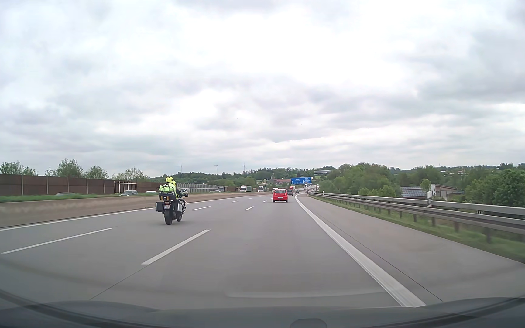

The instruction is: Follow the waypoints while adhering to traffic rules and regulations

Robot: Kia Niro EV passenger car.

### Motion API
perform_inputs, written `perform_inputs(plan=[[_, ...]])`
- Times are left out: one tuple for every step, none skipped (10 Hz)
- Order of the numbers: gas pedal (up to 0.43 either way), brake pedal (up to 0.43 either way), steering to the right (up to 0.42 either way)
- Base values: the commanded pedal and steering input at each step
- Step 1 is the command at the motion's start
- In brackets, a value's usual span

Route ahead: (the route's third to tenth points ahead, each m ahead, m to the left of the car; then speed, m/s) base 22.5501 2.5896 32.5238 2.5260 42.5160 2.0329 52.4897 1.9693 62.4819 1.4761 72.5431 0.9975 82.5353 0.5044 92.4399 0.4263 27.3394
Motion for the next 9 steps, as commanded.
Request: perform_inputs(plan=[[0.177,0.0,0.003],[0.177,0.0,0.003],[0.177,0.0,0.003],[0.177,0.0,0.003],[0.177,0.0,0.002],[0.177,0.0,0.002],[0.177,0.0,0.002],[0.177,0.0,0.002],[0.177,0.0,0.002]])
